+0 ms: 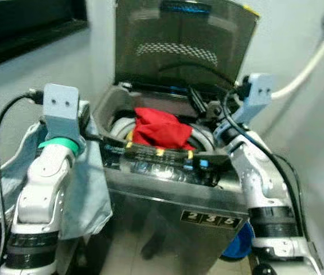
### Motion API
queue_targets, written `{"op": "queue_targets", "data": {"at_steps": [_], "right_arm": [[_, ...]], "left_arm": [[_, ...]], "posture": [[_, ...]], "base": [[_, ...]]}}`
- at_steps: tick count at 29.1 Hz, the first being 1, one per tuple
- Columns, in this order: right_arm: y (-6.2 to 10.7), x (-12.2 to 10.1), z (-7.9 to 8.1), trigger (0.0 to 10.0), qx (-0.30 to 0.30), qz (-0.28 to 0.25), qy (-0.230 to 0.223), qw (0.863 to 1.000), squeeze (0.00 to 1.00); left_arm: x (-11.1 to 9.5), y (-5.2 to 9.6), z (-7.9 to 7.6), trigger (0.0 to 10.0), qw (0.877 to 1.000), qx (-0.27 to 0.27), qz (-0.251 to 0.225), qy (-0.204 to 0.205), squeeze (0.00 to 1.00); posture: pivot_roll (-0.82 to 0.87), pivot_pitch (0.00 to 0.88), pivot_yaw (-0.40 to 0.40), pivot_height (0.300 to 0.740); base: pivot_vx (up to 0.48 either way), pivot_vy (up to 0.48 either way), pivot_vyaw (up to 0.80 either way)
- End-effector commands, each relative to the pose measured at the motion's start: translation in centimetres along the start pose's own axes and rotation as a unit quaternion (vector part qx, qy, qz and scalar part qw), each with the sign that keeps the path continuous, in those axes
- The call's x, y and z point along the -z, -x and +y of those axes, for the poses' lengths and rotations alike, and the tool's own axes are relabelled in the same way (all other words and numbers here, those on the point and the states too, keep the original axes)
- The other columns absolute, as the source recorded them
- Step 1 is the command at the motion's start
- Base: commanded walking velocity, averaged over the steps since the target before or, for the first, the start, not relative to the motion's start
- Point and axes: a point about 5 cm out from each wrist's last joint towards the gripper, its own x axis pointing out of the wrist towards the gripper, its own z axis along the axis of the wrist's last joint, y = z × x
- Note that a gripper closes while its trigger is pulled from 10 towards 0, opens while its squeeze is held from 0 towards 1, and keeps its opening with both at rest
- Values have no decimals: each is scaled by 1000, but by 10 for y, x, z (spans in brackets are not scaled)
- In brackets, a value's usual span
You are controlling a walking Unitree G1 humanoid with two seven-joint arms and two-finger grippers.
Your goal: Clothes washing
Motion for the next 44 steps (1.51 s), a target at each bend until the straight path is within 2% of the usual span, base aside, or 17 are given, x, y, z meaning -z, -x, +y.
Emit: {"op": "queue_targets", "data": {"at_steps": [1, 4, 9, 11, 23, 29, 44], "right_arm": [[0, 2, -1, 10000, 7, 7, 1, 1000, 0], [-4, -1, 3, 10000, -2, 3, 5, 1000, 0], [-8, -6, 6, 10000, -9, -3, 10, 1000, 0], [-9, -8, 5, 10000, -4, -5, 9, 1000, 0], [-13, -8, 7, 10000, 1, -10, -4, 1000, 0], [-13, -7, 9, 10000, -8, -11, 6, 1000, 0], [-12, -2, 13, 10000, -16, -10, 7, 1000, 0]], "left_arm": [[-12, -4, -4, 10000, 1000, 12, -25, -1, 0], [-16, -6, -7, 10000, 999, 13, -25, 20, 0], [-16, -1, -9, 10000, 999, 4, -29, 27, 0], [-14, 2, -8, 10000, 999, 1, -22, 41, 0], [-16, 6, -3, 10000, 998, -4, -30, 51, 0], [-17, 7, 0, 10000, 998, -11, -35, 54, 0], [-14, 8, 2, 10000, 998, -15, -27, 51, 0]], "posture": [[90, 7, 12, 740], [88, 6, 9, 740], [86, 2, -1, 740], [88, 2, -4, 740], [95, 1, -21, 740], [98, 2, -25, 740], [100, 1, -24, 740]], "base": [[0, 0, -800], [0, 0, -800], [0, 0, -800], [0, 0, -800], [0, 0, -800], [0, 116, 0], [0, 465, 0]]}}
